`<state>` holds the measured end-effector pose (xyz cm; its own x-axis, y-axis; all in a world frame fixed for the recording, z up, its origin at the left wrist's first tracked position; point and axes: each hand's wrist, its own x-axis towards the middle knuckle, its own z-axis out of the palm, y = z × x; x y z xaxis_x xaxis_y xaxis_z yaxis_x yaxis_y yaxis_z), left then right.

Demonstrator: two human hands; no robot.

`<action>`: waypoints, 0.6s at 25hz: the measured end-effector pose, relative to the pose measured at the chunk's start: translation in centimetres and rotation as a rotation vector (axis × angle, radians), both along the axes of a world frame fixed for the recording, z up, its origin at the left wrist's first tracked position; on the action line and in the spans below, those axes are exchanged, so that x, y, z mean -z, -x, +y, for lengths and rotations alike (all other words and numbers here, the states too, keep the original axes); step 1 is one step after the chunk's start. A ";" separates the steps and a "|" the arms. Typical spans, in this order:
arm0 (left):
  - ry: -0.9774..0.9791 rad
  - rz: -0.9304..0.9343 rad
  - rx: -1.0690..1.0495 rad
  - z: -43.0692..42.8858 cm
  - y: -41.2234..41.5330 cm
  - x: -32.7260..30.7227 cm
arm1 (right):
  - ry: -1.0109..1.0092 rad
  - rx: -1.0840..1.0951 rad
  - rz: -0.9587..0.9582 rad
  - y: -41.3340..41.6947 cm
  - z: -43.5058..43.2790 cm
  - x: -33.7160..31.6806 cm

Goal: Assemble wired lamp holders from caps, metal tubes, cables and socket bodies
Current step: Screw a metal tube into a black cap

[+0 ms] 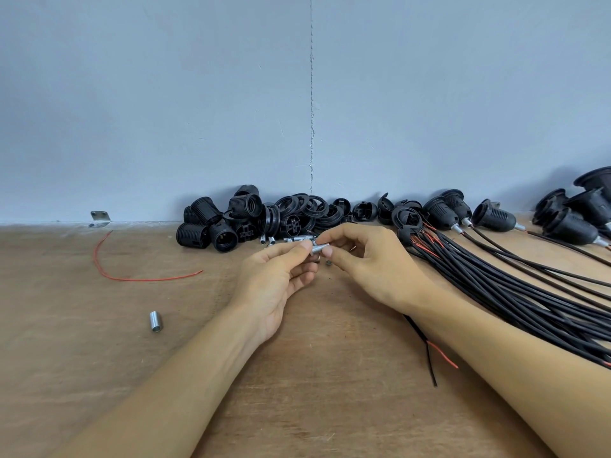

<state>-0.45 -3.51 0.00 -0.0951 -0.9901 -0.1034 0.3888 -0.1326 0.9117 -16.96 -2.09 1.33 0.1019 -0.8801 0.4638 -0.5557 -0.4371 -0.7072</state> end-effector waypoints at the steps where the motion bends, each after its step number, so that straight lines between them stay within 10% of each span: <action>1: -0.001 0.001 -0.001 0.0 0.0 0.0 | -0.001 0.003 -0.007 0.0 0.0 0.0; 15: 0.029 0.001 0.016 0.2 -0.1 -0.1 | -0.017 0.105 0.043 -0.5 0.1 0.3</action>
